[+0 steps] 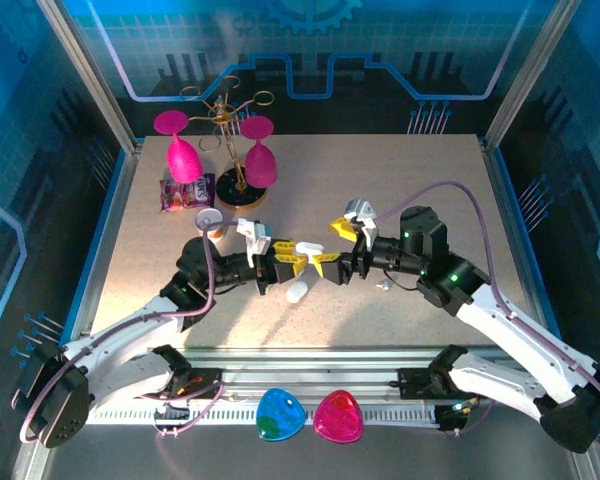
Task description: Insert the wireless bluetooth earbuds into the charging case
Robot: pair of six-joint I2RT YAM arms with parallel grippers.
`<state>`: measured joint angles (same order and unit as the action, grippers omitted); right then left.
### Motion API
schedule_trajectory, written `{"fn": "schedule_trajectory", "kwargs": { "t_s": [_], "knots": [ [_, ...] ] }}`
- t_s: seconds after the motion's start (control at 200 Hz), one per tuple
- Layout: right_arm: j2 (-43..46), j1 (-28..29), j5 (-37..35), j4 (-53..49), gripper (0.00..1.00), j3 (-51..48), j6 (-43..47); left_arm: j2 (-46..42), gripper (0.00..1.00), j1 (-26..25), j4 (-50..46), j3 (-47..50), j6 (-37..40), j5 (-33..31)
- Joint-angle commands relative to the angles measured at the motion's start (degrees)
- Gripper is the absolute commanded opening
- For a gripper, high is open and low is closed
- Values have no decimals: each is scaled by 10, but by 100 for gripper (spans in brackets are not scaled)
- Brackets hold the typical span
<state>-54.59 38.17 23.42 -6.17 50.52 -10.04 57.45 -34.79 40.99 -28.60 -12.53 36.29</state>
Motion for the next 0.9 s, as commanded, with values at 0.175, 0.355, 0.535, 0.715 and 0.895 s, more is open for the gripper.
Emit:
{"fn": "schedule_trajectory", "kwargs": {
  "t_s": [0.175,0.355,0.535,0.715,0.895],
  "knots": [
    [-4,-15,-46,-13,84,23,-47,-20,7,-4,78,11,-14,68],
    [4,-38,-32,-3,83,29,-75,-19,7,-4,93,20,-15,95],
    [4,-46,8,9,83,29,-67,-4,7,-4,113,18,-8,96],
    [31,-46,84,63,84,2,-50,29,7,-4,169,20,-14,90],
    [53,-46,95,100,84,-32,-53,85,5,0,232,20,-18,80]
  ]
}}
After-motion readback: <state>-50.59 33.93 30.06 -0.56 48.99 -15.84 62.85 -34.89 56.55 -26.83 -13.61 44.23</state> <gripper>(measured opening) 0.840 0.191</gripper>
